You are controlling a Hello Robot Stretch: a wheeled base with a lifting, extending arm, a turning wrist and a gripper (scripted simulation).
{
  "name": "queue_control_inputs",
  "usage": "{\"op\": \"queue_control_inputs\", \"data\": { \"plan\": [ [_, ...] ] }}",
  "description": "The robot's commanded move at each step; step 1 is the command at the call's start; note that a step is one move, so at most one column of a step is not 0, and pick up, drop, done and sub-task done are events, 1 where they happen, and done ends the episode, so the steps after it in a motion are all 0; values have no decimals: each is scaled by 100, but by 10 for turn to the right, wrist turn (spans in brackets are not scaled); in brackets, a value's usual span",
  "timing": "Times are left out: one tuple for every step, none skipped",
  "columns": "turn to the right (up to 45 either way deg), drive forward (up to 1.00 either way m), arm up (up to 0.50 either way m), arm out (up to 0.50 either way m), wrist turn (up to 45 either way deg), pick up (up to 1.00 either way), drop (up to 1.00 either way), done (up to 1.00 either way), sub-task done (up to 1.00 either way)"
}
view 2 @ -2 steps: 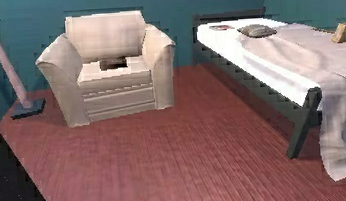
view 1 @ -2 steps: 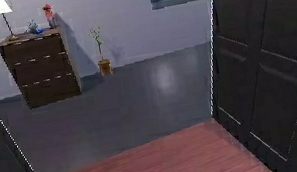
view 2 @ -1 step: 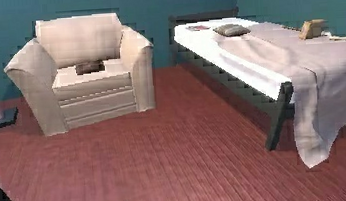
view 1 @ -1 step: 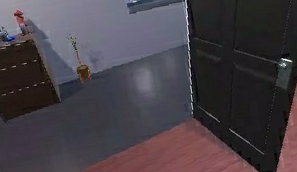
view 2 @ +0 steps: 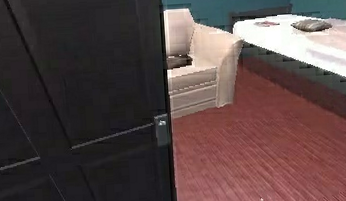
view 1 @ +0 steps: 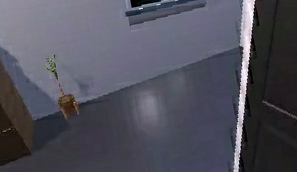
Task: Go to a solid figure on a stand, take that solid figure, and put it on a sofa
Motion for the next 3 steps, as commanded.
{"op": "queue_control_inputs", "data": {
  "plan": [
    [0,100,0,0,0,0,0,0,0],
    [0,40,0,0,0,0,0,0,0],
    [450,0,0,0,0,0,0,0,0]
  ]
}}
